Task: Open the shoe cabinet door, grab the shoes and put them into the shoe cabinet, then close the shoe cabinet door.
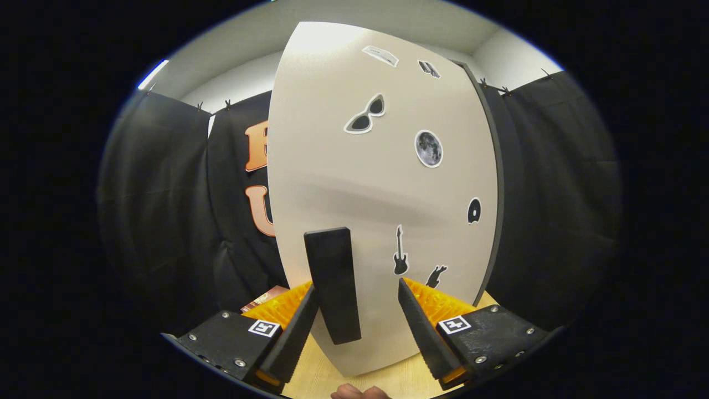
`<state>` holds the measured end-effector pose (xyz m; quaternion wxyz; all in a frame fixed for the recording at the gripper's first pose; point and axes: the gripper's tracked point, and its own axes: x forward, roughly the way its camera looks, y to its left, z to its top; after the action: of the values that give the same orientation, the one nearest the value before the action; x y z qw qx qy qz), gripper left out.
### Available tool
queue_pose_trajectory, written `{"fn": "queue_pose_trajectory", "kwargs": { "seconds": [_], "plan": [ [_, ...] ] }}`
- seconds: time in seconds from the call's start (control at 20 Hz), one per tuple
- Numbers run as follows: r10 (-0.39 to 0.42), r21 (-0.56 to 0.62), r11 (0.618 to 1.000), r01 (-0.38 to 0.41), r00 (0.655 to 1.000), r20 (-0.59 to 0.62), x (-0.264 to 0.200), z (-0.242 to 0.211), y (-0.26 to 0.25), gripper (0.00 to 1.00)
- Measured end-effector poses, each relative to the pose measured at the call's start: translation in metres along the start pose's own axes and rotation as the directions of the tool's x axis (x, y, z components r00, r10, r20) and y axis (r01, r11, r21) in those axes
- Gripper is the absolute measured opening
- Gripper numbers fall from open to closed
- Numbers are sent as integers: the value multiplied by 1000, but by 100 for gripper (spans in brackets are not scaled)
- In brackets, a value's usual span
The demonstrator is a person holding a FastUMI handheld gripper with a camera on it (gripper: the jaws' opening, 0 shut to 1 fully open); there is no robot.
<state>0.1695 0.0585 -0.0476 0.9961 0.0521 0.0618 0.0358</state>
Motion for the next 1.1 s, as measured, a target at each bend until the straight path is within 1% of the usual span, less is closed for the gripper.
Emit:
{"fn": "queue_pose_trajectory", "kwargs": {
  "seconds": [0.3, 0.55, 0.8, 1.0, 1.1],
  "plan": [
    [4, -35, 999, -4, 1000, 14, 31, 5, 14, 89],
    [17, -16, 1000, -16, 1000, 12, 57, 6, 21, 89],
    [13, -42, 999, -12, 1000, 21, 82, 12, 30, 89],
    [15, -30, 999, -14, 1000, 15, 97, 10, 33, 89],
    [-2, -50, 999, 3, 1000, 23, 101, 10, 32, 90]
  ]
}}
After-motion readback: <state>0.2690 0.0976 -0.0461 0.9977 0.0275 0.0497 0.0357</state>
